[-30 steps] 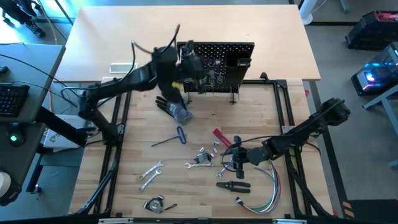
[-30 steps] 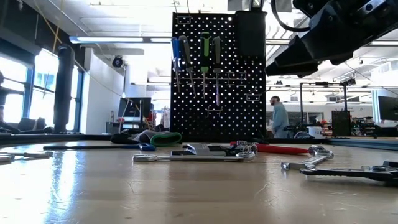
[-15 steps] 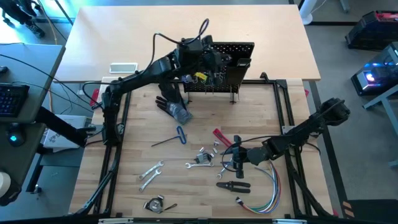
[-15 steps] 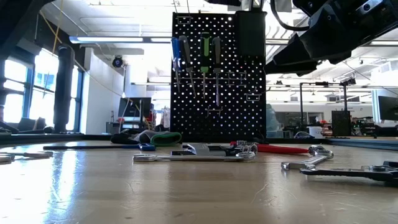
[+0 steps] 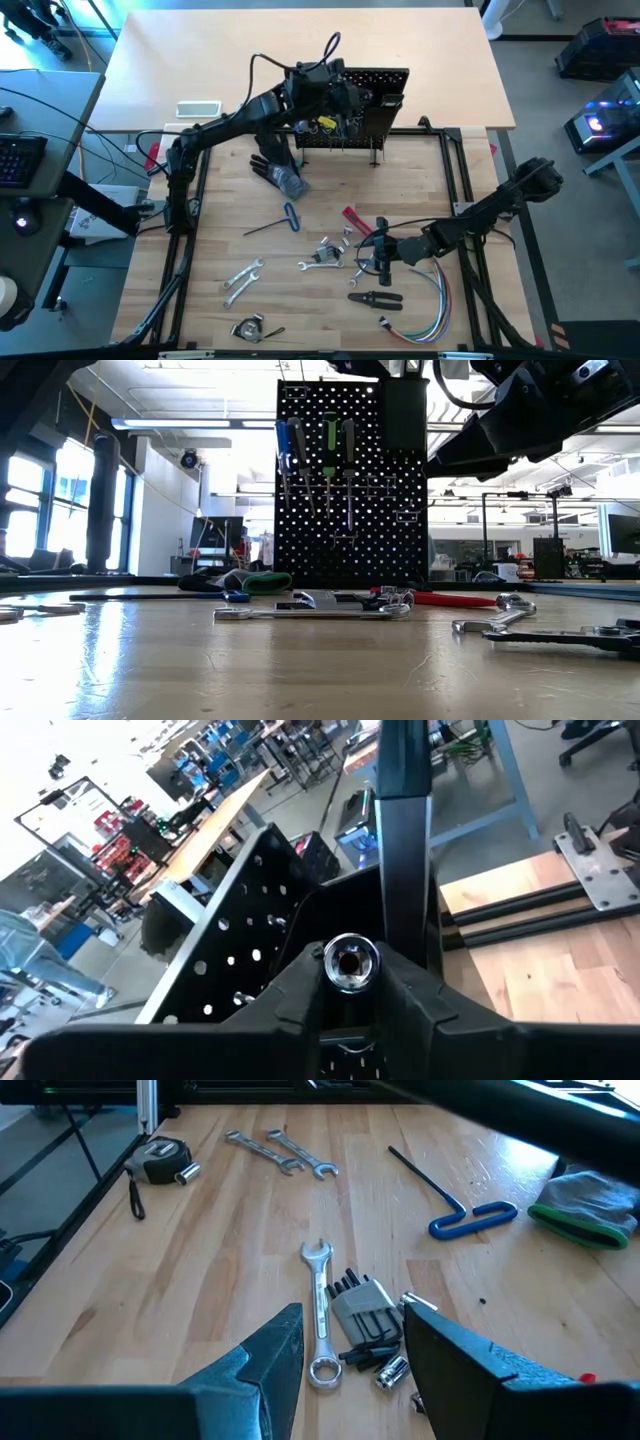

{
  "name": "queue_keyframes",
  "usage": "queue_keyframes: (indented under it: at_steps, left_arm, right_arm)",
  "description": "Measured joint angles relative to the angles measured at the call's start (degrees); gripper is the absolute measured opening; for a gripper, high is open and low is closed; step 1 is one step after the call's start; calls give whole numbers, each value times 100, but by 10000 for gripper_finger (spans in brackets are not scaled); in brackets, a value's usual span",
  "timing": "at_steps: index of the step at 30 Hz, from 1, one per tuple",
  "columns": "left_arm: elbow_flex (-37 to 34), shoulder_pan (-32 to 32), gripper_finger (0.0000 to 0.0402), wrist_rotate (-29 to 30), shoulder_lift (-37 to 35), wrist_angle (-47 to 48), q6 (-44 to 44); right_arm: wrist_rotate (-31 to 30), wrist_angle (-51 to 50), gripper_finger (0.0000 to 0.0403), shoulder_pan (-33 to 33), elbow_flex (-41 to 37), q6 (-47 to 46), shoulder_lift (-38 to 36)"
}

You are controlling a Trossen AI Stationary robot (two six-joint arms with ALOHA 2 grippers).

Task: Hang tools onto peg board
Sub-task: Put the silver socket into the black bin on the pegboard

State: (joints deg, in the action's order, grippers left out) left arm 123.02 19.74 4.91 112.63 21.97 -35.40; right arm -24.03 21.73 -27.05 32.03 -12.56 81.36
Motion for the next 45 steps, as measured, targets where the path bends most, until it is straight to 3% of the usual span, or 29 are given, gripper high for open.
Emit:
queue_keyframes:
  at_steps: [11, 24, 30, 36, 45]
  left_arm:
    - [0, 19, 77, -128, 12, 33, 81]
    - [0, 49, 145, -166, 76, -121, 224]
    - [0, 45, 147, -281, 86, -209, 241]
    - [0, 22, 147, -308, -42, 273, 317]
    - [-11, -306, 147, -286, -573, 1093, 222]
  right_arm:
    - [-3, 30, 167, -2, 0, -79, 0]
    - [-7, 40, 167, -2, 0, -51, 0]
    - [-7, 40, 167, -2, 0, -50, 0]
    - [-11, -34, 167, -2, 0, -100, 0]
    - [-808, -1024, 167, 76, -2, -945, 135]
